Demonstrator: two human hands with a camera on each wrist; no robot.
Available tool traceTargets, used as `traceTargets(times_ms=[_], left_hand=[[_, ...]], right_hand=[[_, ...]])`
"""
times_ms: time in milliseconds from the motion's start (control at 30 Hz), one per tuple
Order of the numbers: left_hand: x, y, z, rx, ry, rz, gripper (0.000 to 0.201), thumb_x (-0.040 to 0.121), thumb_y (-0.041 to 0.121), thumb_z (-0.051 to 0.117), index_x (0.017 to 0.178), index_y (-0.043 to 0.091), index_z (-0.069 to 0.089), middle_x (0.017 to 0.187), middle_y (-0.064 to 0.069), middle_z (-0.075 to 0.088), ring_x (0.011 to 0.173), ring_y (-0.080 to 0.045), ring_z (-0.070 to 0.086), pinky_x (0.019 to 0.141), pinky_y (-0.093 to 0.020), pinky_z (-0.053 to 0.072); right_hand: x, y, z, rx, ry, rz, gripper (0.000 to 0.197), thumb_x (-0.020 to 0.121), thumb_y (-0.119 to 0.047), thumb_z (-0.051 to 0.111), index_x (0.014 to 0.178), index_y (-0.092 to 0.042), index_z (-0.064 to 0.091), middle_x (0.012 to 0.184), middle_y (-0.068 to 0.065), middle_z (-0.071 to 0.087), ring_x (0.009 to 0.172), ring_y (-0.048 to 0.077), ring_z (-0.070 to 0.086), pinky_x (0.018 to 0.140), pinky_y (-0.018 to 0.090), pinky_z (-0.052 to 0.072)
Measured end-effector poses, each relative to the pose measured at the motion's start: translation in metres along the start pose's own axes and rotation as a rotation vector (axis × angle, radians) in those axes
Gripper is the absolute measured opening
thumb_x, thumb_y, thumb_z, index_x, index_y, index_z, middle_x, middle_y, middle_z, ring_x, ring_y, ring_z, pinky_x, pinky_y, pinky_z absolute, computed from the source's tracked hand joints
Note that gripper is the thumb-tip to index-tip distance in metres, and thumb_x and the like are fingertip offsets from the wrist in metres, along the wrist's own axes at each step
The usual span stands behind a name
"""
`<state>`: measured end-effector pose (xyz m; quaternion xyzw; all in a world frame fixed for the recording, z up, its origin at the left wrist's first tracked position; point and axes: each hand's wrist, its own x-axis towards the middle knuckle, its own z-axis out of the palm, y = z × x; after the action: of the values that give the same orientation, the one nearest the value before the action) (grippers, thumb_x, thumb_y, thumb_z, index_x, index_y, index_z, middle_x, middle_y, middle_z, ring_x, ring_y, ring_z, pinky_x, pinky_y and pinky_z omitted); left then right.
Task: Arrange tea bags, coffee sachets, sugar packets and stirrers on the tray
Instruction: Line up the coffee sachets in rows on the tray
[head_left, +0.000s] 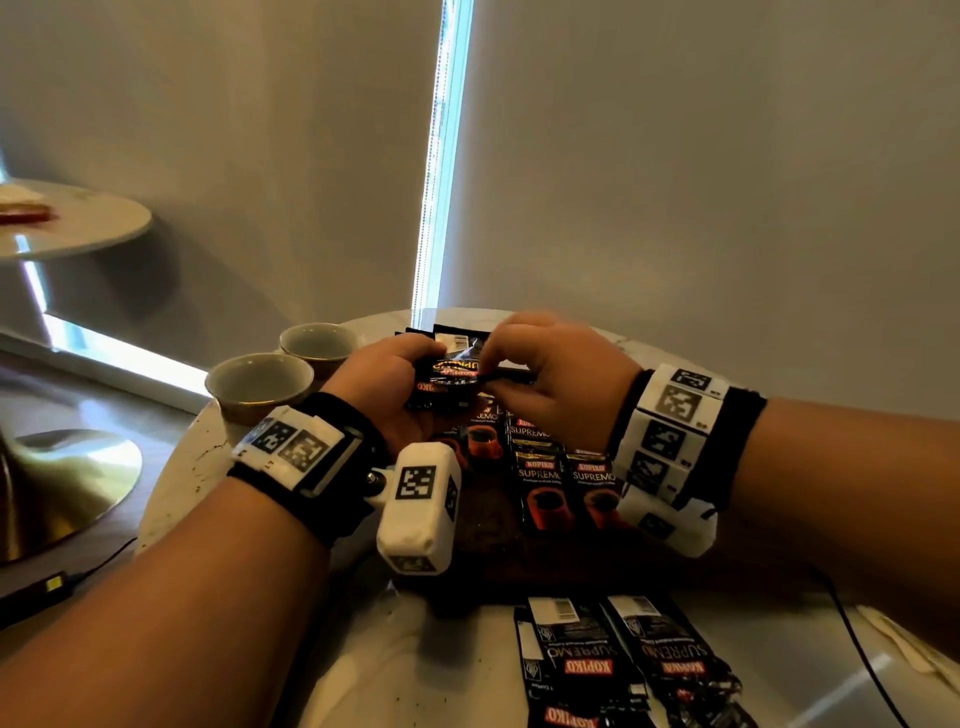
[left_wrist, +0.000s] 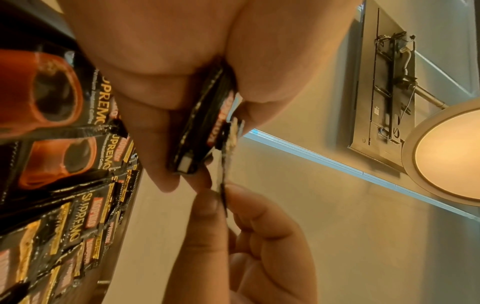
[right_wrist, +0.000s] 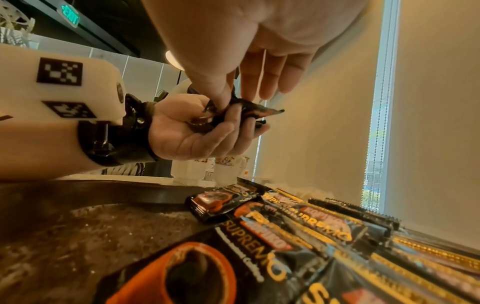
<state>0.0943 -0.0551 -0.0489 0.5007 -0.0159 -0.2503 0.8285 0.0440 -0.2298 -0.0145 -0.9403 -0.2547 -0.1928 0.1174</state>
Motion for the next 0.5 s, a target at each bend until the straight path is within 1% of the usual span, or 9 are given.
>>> traceTargets(times_ms=[67, 133, 167, 200, 267, 300, 367, 433, 500], left_hand=[[0.002, -0.002, -0.001, -0.017, 0.007, 0.01, 0.033, 0.102, 0.022, 0.049, 0.122, -0.003, 0.057, 0.097, -0.02, 0.068, 0.077, -0.027, 0.068, 0.063, -0.041, 0.063], [0.005, -0.002, -0.002, -0.04, 0.002, 0.016, 0.029, 0.102, 0.027, 0.05, 0.111, 0.002, 0.061, 0.086, -0.015, 0.065, 0.071, -0.023, 0.067, 0.067, -0.041, 0.062], [0.007, -0.002, -0.003, -0.052, 0.004, 0.013, 0.029, 0.101, 0.03, 0.052, 0.108, 0.004, 0.061, 0.084, -0.012, 0.063, 0.07, -0.022, 0.066, 0.07, -0.041, 0.061], [0.008, -0.002, -0.004, -0.059, 0.006, 0.006, 0.029, 0.1, 0.033, 0.053, 0.11, 0.006, 0.061, 0.083, -0.01, 0.062, 0.07, -0.022, 0.065, 0.072, -0.042, 0.06], [0.011, -0.001, -0.008, -0.055, 0.014, -0.011, 0.03, 0.099, 0.036, 0.056, 0.114, 0.01, 0.06, 0.083, -0.008, 0.06, 0.07, -0.02, 0.063, 0.072, -0.04, 0.057], [0.012, -0.001, -0.008, -0.042, 0.018, -0.009, 0.028, 0.098, 0.036, 0.057, 0.114, 0.012, 0.06, 0.084, -0.007, 0.059, 0.07, -0.018, 0.062, 0.071, -0.038, 0.056], [0.012, -0.002, -0.01, -0.019, 0.022, 0.012, 0.028, 0.096, 0.034, 0.062, 0.115, 0.013, 0.06, 0.087, -0.005, 0.06, 0.07, -0.017, 0.061, 0.066, -0.035, 0.054], [0.012, -0.003, -0.01, -0.007, 0.012, 0.046, 0.034, 0.091, 0.032, 0.07, 0.116, 0.012, 0.06, 0.091, -0.004, 0.061, 0.07, -0.015, 0.061, 0.062, -0.032, 0.053], [0.01, -0.004, -0.011, 0.001, -0.031, 0.079, 0.043, 0.085, 0.031, 0.077, 0.118, 0.01, 0.06, 0.096, -0.005, 0.062, 0.075, -0.017, 0.062, 0.067, -0.033, 0.054]], right_hand=[[-0.001, 0.002, 0.0, 0.01, 0.047, 0.006, 0.01, 0.092, -0.018, 0.066, 0.101, -0.018, 0.069, 0.096, -0.008, 0.062, 0.088, 0.007, 0.053, 0.077, 0.019, 0.043], [-0.001, 0.003, -0.001, 0.021, 0.09, 0.052, 0.007, 0.093, -0.018, 0.065, 0.1, -0.017, 0.067, 0.087, -0.018, 0.053, 0.079, -0.004, 0.049, 0.071, 0.007, 0.034], [-0.002, 0.004, -0.002, 0.036, 0.11, 0.09, 0.006, 0.094, -0.019, 0.064, 0.099, -0.018, 0.066, 0.084, -0.021, 0.05, 0.077, -0.008, 0.049, 0.067, 0.007, 0.034], [-0.002, 0.004, -0.002, 0.066, 0.132, 0.133, 0.004, 0.094, -0.019, 0.063, 0.098, -0.02, 0.064, 0.081, -0.021, 0.05, 0.072, -0.01, 0.05, 0.063, 0.008, 0.035], [-0.001, 0.007, -0.003, 0.143, 0.195, 0.219, 0.003, 0.095, -0.02, 0.061, 0.095, -0.023, 0.06, 0.073, -0.014, 0.054, 0.061, -0.004, 0.051, 0.056, 0.014, 0.034], [-0.001, 0.009, -0.004, 0.171, 0.233, 0.258, 0.006, 0.095, -0.02, 0.061, 0.093, -0.024, 0.059, 0.072, -0.012, 0.055, 0.059, -0.002, 0.051, 0.054, 0.015, 0.035], [0.002, 0.012, -0.005, 0.237, 0.297, 0.326, 0.01, 0.094, -0.018, 0.062, 0.089, -0.026, 0.057, 0.075, -0.007, 0.059, 0.063, 0.003, 0.052, 0.057, 0.022, 0.043], [0.004, 0.013, -0.006, 0.346, 0.318, 0.389, 0.013, 0.094, -0.016, 0.064, 0.087, -0.026, 0.058, 0.077, -0.001, 0.063, 0.067, 0.012, 0.057, 0.063, 0.034, 0.051], [0.005, 0.012, -0.005, 0.437, 0.307, 0.434, 0.014, 0.093, -0.014, 0.065, 0.086, -0.025, 0.059, 0.077, 0.0, 0.065, 0.068, 0.016, 0.061, 0.067, 0.039, 0.054]])
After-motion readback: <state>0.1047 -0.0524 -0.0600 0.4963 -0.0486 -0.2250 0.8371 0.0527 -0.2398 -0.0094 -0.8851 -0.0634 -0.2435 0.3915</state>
